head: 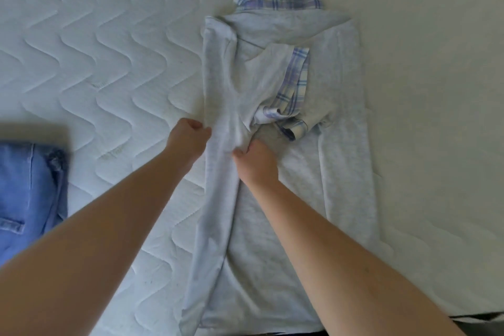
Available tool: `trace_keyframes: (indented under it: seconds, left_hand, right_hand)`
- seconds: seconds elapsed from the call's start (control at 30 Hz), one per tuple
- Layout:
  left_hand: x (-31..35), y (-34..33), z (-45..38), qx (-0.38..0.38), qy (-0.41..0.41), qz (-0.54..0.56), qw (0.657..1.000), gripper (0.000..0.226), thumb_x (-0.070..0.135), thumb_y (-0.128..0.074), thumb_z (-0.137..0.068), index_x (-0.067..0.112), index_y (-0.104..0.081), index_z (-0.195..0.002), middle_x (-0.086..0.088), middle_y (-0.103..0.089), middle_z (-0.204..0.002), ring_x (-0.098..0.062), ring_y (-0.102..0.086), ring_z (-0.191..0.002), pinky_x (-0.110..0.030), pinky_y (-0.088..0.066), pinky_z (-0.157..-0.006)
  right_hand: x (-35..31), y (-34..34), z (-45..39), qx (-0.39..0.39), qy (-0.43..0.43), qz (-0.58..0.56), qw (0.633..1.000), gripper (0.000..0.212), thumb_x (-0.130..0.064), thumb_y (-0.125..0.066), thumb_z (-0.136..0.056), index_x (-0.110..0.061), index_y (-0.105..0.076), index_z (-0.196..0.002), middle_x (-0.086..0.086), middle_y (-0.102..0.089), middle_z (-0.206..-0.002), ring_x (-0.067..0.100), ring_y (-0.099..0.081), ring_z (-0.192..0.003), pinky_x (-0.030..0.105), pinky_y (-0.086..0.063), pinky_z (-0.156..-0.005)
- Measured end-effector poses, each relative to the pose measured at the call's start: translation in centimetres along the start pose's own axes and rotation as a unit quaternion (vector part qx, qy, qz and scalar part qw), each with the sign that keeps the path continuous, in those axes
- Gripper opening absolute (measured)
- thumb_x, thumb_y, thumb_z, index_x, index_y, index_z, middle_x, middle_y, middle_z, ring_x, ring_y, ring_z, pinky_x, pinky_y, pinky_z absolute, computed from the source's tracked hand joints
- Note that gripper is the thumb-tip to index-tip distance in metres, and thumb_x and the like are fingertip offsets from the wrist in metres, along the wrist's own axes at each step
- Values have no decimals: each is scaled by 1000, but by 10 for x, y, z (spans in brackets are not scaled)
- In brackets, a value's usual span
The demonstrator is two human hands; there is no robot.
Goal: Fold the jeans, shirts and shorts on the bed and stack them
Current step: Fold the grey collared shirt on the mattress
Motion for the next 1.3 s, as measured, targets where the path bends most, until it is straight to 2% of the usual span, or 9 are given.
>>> trace_keyframes:
  seconds: [0.13,0.33,0.53,0.63,0.77,0.87,1.0,1.13,1.3]
  left_hand:
    - [-18,-9,23,-42,-30,-91,994,28,35,-66,-89,15,-63,-108,-4,-69,-96,-24,-64,-89,-34,-50,-80]
    - [-32,-21,50,-62,-70,-155,983,20,36,-67,-86,20,-57,-93,7,-61,-79,-14,-59,-73,-24,-39,-58]
    - [-60,-27,79,-101,-61,-181,976,33,47,-64,-85,19,-54,-71,7,-55,-65,-16,-55,-66,-27,-39,-54]
    - [-72,-27,93,-109,-73,-160,978,26,45,-63,-85,21,-68,-87,7,-66,-80,-17,-62,-82,-30,-50,-68]
    - [-76,-18,105,-66,-81,-156,982,26,43,-58,-90,20,-52,-79,6,-56,-74,-15,-54,-69,-26,-36,-54]
    - [-85,-25,111,-106,-53,-74,990,26,37,-63,-90,17,-57,-106,5,-62,-93,-12,-59,-81,-26,-48,-66]
    - [-102,-34,120,-170,24,42,984,16,25,-65,-94,15,-64,-105,-4,-70,-104,-16,-69,-87,-26,-60,-68]
    - [-115,-32,125,-136,73,94,983,17,31,-57,-99,16,-65,-99,-6,-71,-103,-22,-71,-90,-36,-62,-75]
    - [-122,-46,139,-148,87,132,976,28,35,-60,-97,11,-61,-111,-9,-69,-110,-25,-70,-97,-41,-61,-82]
  right_hand:
    - [15,16,3,73,4,-18,997,21,-33,-54,-95,-13,-51,-89,-5,-50,-72,18,-52,-70,28,-33,-53]
    - [41,-17,27,-54,3,33,998,40,-40,-60,-91,-13,-55,-62,15,-63,-67,37,-66,-75,45,-56,-70]
    - [65,-36,59,-78,-27,-14,997,28,-37,-61,-90,-11,-64,-81,15,-71,-81,33,-70,-79,48,-58,-76]
    - [83,-51,79,-109,-69,-67,989,26,-35,-57,-91,-13,-62,-78,18,-70,-82,33,-71,-77,49,-60,-73]
    - [103,-64,107,-155,-56,-100,981,20,-42,-69,-86,-23,-61,-83,-2,-71,-78,14,-70,-69,31,-60,-65]
    - [114,-77,128,-214,-38,-79,973,16,-39,-71,-83,-24,-68,-85,-5,-73,-78,17,-72,-78,31,-57,-72]
    - [127,-75,139,-201,-78,-200,956,11,-35,-59,-87,-26,-65,-89,-4,-75,-79,18,-73,-78,34,-61,-68]
    - [137,-55,141,-169,-40,-163,971,18,-43,-57,-95,-29,-66,-101,-6,-74,-91,17,-71,-83,31,-56,-64]
    - [145,-34,135,-136,-37,-112,984,38,-48,-54,-96,-13,-70,-97,10,-73,-98,26,-69,-93,42,-55,-82]
Point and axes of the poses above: each hand's wrist, its own z-axis away from the middle knuckle, its own y-axis out of the back of the hand, x = y × z, the point moved 10 cm from there along -z, towards the middle knuckle
